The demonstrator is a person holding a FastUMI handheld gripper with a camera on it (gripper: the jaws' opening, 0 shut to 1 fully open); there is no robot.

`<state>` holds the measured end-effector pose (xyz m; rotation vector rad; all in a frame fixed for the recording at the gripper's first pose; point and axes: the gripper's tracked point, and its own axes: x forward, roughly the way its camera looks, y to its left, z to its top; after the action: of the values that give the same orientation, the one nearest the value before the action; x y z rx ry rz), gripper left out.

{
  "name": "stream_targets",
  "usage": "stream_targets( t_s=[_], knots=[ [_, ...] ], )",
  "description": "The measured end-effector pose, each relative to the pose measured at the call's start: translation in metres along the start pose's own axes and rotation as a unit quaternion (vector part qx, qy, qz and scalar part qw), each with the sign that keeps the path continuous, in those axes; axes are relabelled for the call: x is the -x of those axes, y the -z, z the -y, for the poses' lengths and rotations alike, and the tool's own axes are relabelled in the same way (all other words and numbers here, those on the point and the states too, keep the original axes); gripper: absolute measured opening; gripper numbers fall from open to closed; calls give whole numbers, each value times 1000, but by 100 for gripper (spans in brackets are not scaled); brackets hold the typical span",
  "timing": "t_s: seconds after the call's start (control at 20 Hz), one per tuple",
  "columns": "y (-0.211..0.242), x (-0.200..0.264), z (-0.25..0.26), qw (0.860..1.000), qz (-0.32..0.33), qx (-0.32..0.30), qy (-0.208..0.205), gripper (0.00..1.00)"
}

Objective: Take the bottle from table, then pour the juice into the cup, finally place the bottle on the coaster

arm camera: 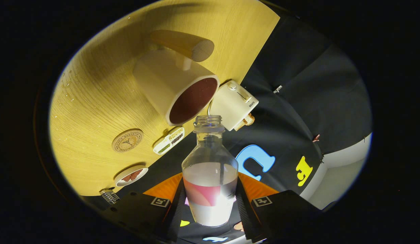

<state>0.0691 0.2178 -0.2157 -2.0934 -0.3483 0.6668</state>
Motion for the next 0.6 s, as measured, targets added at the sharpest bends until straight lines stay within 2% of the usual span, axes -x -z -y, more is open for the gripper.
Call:
stream_targets(
  t_s=[0.2,0.35,0.5,0.6],
  knots=[
    [3,4,-8,999,-13,-41,-7,73],
    [6,7,-16,995,-28,-98,-16,73],
    [4,11,-26,983,-45,-176,-27,73],
    [2,13,-34,969,-55,-237,-39,74]
  ],
)
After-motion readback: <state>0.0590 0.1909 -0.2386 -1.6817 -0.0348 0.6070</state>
